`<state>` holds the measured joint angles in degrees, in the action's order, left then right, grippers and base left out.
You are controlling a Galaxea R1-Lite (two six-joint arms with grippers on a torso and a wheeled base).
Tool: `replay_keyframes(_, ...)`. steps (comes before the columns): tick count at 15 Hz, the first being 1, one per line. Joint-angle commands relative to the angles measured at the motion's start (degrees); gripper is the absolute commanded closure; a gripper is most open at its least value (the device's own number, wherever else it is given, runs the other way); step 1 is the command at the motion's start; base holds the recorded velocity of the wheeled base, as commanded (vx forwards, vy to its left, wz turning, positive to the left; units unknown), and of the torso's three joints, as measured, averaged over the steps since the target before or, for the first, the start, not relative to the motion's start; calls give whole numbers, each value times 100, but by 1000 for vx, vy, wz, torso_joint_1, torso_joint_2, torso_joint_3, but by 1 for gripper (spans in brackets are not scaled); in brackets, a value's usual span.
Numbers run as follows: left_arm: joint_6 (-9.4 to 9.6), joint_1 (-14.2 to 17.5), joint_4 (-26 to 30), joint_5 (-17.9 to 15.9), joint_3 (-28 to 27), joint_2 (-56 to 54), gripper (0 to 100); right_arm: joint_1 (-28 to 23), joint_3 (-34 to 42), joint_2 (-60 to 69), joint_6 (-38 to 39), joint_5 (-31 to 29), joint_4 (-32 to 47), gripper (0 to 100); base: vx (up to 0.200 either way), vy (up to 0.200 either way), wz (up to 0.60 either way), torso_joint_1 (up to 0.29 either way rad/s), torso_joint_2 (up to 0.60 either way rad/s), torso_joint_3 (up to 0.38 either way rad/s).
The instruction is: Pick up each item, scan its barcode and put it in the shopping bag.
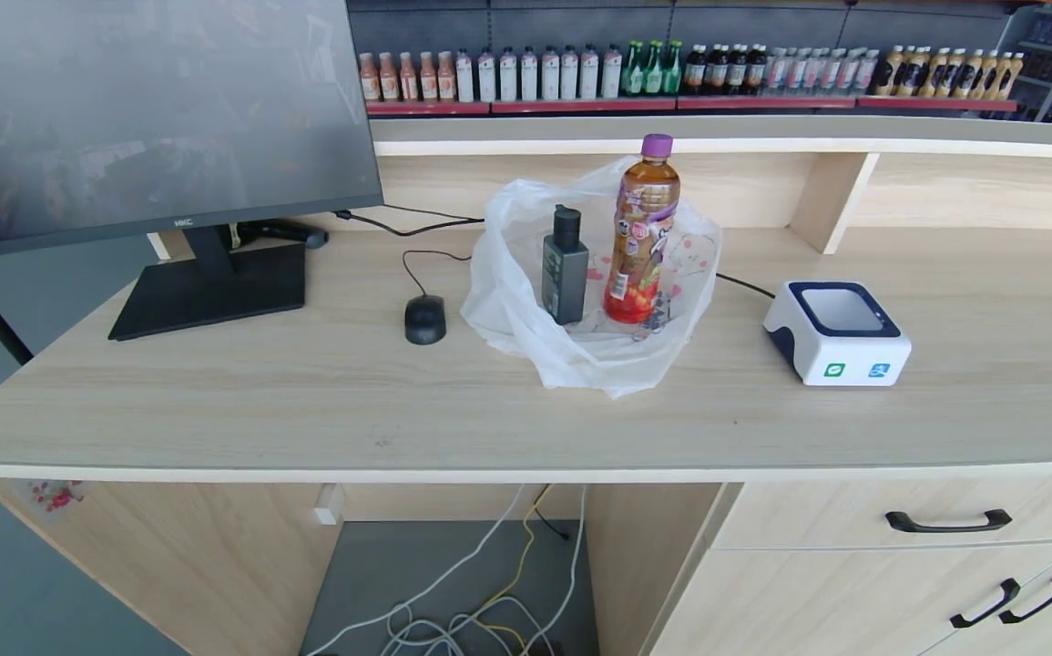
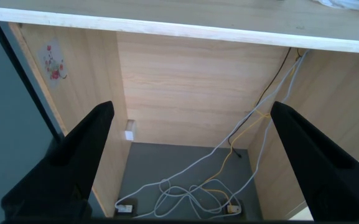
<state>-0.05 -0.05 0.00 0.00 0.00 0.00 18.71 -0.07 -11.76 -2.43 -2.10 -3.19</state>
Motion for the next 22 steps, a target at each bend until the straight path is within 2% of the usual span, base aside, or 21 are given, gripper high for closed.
replay_keyframes(1, -4, 5, 0, 0, 0, 0, 0, 1, 7, 1141, -4, -1, 293, 0, 0, 0, 0, 0, 0, 0)
replay_keyframes(9, -13, -4, 0, 0, 0, 0, 0, -307, -1, 772, 225, -36, 302, 0, 0, 0, 0, 0, 0, 0)
replay_keyframes(12, -13, -4, 0, 0, 0, 0, 0, -360, -1, 719, 49, -80, 311, 0, 0, 0, 0, 0, 0, 0)
replay_keyframes(13, -13, 5, 0, 0, 0, 0, 0, -509, -1, 631, 40, -80, 311, 0, 0, 0, 0, 0, 0, 0)
replay_keyframes(14, -13, -4, 0, 0, 0, 0, 0, -896, -1, 368, 58, -80, 302, 0, 0, 0, 0, 0, 0, 0)
replay_keyframes(16, -13, -4, 0, 0, 0, 0, 0, -1177, -1, 640, 32, -80, 302, 0, 0, 0, 0, 0, 0, 0)
replay_keyframes(18, -21, 5, 0, 0, 0, 0, 0, -1186, -1, 631, -12, -80, 311, 0, 0, 0, 0, 0, 0, 0)
replay_keyframes(19, -21, 5, 0, 0, 0, 0, 0, -1309, -1, 579, 32, -80, 311, 0, 0, 0, 0, 0, 0, 0)
replay_keyframes(20, -21, 5, 0, 0, 0, 0, 0, -1695, -1, 350, 14, -80, 311, 0, 0, 0, 0, 0, 0, 0)
replay_keyframes(22, -21, 5, 0, 0, 0, 0, 0, -1801, -1, 763, 14, -80, 311, 0, 0, 0, 0, 0, 0, 0)
